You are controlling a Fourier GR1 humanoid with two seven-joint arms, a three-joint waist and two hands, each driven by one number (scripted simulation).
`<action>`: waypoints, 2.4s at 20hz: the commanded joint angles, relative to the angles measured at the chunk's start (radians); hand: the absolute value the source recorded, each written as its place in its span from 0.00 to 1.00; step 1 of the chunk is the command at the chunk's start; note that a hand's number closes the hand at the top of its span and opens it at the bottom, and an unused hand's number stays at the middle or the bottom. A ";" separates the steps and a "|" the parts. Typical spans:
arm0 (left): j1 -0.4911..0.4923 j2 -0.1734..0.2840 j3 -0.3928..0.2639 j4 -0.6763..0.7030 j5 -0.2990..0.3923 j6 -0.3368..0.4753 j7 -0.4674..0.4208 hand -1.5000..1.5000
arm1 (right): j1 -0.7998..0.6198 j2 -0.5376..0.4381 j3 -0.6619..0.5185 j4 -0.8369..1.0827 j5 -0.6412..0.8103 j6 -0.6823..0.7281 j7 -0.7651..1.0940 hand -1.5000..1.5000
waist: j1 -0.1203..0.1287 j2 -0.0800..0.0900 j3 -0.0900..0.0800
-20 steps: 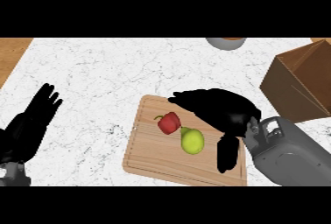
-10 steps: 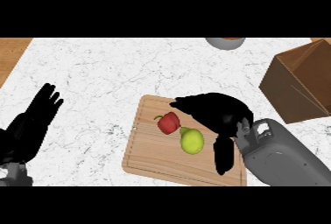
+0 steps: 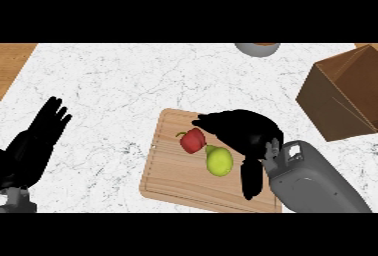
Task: Pick the pear from the cutting board and place it in the cardboard box
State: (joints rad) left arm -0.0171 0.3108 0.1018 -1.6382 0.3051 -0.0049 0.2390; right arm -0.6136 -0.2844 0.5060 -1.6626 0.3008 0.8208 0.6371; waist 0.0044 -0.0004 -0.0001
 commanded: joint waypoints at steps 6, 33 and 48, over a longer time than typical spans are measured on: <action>0.011 -0.036 0.013 -0.033 -0.036 -0.005 0.019 0.50 | -0.040 0.079 -0.026 0.095 0.180 0.022 -0.134 0.00 | 0.003 0.001 0.000; -0.024 -0.052 0.095 0.071 -0.064 -0.124 -0.025 0.50 | 0.132 0.176 0.041 0.144 0.513 0.054 -0.213 0.00 | -0.003 0.001 0.000; 0.036 -0.128 0.065 -0.094 -0.099 -0.070 0.065 0.50 | 0.135 0.151 -0.009 0.300 0.645 -0.024 -0.394 0.00 | 0.002 0.000 0.000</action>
State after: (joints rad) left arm -0.0077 0.2095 0.1830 -1.6801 0.2144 -0.0893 0.2813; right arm -0.4789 -0.0956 0.5127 -1.4232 0.9173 0.8317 0.3235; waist 0.0043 -0.0028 0.0000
